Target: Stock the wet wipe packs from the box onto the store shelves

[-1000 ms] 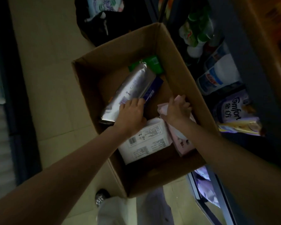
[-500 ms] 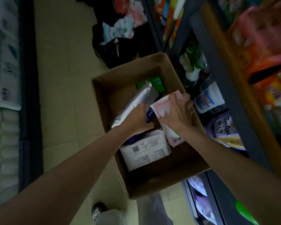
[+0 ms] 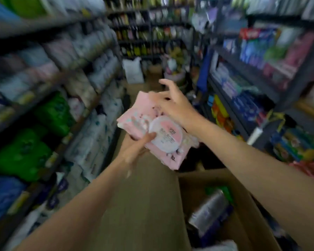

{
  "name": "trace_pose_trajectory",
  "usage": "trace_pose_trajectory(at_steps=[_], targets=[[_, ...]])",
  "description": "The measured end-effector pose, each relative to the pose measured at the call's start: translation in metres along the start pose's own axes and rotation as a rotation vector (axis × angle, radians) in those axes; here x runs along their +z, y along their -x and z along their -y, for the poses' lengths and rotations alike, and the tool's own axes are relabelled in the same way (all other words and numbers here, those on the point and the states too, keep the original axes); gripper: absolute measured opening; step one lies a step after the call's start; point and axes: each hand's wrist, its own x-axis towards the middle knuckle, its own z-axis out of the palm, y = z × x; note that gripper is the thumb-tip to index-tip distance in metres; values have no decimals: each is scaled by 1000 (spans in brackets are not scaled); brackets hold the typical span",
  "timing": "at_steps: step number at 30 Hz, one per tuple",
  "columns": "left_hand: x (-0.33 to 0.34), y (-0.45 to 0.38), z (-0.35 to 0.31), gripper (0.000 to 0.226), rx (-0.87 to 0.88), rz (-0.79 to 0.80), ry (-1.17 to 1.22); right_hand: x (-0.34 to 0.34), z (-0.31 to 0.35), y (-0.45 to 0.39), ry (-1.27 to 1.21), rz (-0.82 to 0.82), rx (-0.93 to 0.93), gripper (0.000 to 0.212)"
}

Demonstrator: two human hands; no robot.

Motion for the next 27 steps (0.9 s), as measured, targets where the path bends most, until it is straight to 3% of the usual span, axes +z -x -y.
trace_pose_trajectory(at_steps=[1, 3, 6, 9, 12, 14, 16, 20, 22, 27], targets=[[-22, 10, -23, 42, 0, -46, 53, 8, 28, -6, -95, -21, -19, 62], [-63, 33, -71, 40, 26, -127, 154, 27, 77, -10, -3, 9, -104, 59], [-123, 71, -147, 38, 140, -215, 232, 73, 136, 5, 535, 153, -296, 97], [-174, 118, -213, 33, 285, -250, 233, 131, 196, 17, 794, 2, -557, 120], [-218, 172, -266, 30, 437, -296, 142, 179, 263, 26, 697, -197, -754, 118], [-246, 206, -293, 42, 522, -361, 62, 205, 301, 31, 565, -192, -855, 121], [-273, 239, -316, 51, 589, -453, 18, 226, 338, 37, 416, -57, -962, 119], [-323, 300, -354, 44, 680, -694, -20, 260, 400, 51, 199, 244, -1059, 94], [-344, 328, -363, 59, 691, -765, -48, 287, 419, 62, 145, 296, -1099, 93], [-381, 385, -369, 67, 738, -911, -115, 342, 456, 89, 43, 365, -1155, 95]])
